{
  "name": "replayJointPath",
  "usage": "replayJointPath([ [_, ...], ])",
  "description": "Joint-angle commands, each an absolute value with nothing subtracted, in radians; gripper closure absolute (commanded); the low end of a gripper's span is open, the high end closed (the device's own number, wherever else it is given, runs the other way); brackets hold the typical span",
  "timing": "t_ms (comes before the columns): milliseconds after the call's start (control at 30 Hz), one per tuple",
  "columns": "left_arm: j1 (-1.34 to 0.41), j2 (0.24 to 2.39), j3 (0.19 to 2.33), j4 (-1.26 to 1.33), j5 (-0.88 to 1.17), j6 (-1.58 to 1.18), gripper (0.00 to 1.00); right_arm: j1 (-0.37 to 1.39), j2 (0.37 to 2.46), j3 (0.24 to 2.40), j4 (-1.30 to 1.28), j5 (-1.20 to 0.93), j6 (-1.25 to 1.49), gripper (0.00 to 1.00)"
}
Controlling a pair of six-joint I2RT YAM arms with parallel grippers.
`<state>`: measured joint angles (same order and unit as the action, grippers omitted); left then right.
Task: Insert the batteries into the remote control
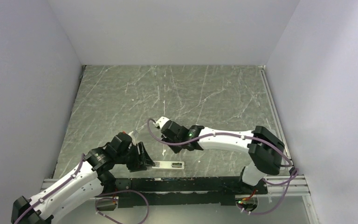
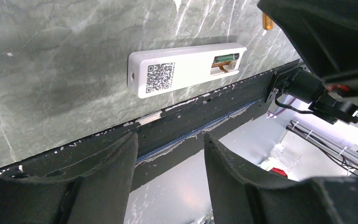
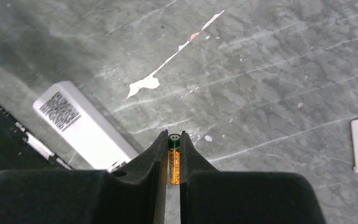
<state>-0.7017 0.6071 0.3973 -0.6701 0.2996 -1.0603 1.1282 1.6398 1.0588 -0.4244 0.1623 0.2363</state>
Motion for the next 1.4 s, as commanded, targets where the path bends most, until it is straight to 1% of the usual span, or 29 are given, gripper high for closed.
replayJointPath([
  [0,-0.705,0.613,0.387,-0.610,0.350,-1.091,0.39,1.127,1.541,0.989,-0.348,0.059,0.238,1.00],
  [267,-0.706,0.597,0.377,-0.618,0.344,-1.101,0.38,1.131,1.405,0.814,-0.179,-0.116,0.228,1.00],
  [567,-0.707,0.606,0.380,-0.619,0.341,-1.097,0.38,1.156,1.343,0.696,-0.025,-0.216,0.181,1.00],
  [733,-0.705,0.622,0.382,-0.609,0.343,-1.093,0.38,1.193,1.315,0.629,0.079,-0.237,0.103,1.00],
  [1000,-0.706,0.613,0.385,-0.624,0.336,-1.088,0.38,1.212,1.293,0.591,0.140,-0.220,0.023,1.00],
  [1367,-0.706,0.597,0.376,-0.633,0.336,-1.089,0.38,1.212,1.352,0.631,0.106,-0.199,-0.077,1.00],
])
